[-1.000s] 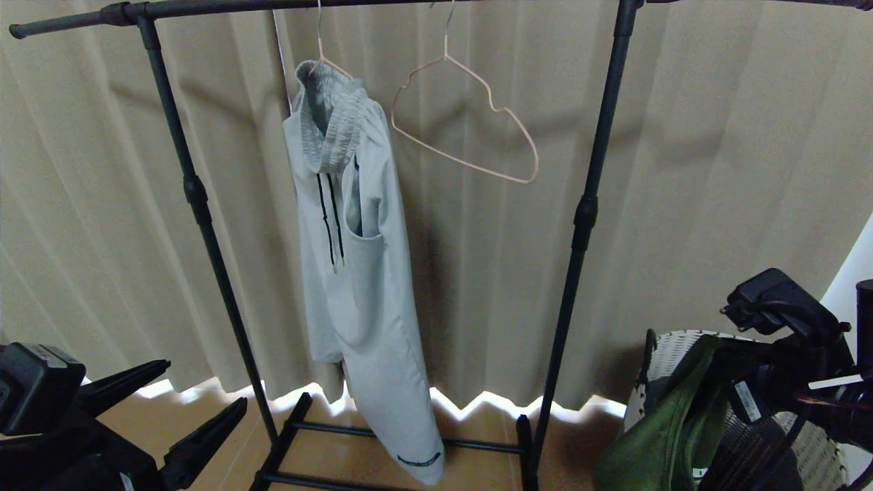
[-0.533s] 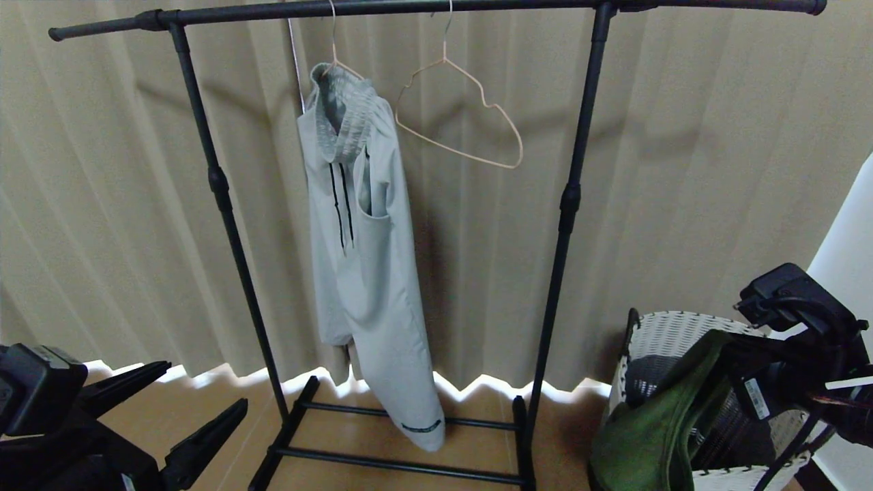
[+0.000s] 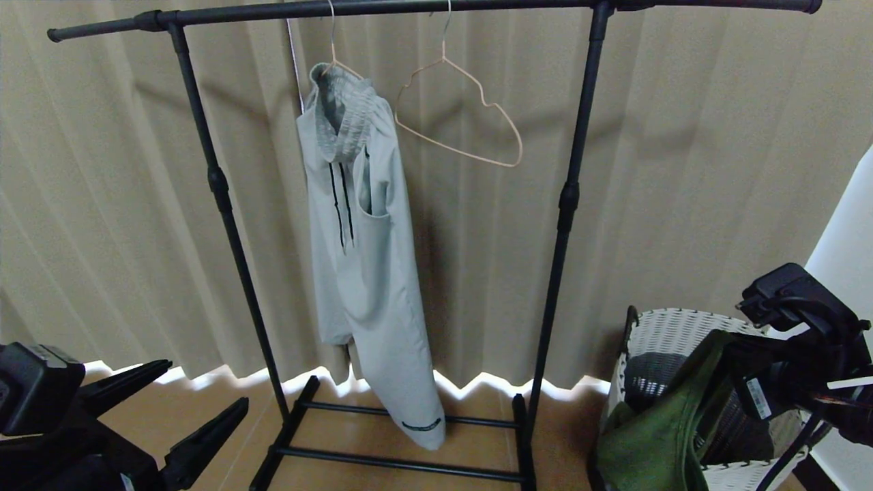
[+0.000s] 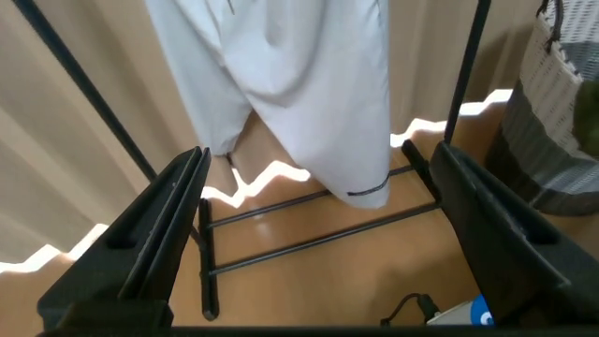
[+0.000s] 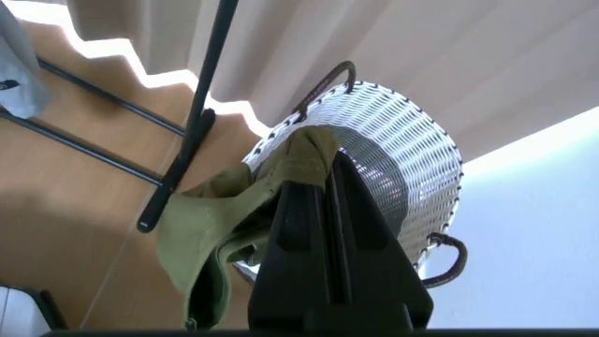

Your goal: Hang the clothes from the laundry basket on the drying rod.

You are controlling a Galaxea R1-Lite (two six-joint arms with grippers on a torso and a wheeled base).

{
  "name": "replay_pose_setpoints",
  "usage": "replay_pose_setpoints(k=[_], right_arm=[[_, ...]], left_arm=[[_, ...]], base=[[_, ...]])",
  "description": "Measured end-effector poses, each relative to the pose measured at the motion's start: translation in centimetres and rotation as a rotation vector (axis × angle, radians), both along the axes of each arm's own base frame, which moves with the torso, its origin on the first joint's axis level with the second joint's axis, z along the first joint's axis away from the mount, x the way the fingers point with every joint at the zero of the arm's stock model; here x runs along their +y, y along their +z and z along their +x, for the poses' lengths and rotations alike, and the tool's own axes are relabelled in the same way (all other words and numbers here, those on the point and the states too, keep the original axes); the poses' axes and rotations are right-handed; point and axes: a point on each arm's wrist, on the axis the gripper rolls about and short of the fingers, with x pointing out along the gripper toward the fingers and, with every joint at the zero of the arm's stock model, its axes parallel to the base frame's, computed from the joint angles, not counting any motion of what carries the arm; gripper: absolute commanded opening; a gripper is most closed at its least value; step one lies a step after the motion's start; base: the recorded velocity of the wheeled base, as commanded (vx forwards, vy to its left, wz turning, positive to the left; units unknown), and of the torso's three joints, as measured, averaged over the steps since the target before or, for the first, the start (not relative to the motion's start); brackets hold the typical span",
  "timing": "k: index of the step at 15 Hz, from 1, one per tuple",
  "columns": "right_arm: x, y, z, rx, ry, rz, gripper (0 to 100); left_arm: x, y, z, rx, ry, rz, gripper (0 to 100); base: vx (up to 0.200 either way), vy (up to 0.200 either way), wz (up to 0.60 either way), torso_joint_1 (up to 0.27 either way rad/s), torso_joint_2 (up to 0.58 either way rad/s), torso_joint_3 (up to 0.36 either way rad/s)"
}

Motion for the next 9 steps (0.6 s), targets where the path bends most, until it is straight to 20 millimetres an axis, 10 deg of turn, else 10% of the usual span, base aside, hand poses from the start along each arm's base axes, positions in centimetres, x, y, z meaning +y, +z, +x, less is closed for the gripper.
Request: replay_pose_setpoints(k=[3, 9], right_arm=[[0.03, -0.05, -0.02, 0.002, 0.002, -0.001, 0], [0.12, -0.01, 0.09, 0.005, 0.032, 0.017, 0]], left_arm=[[0.00, 0.00, 0.00, -0.001, 0.000, 0.004, 100], [-0.33, -0.21, -0.40, -0.001, -0.041, 0.009, 100]], base=[[0.000, 0.200, 0.00, 0.004, 0.00, 0.001], [0.000, 0.000, 0.00, 0.000, 0.00, 0.000]])
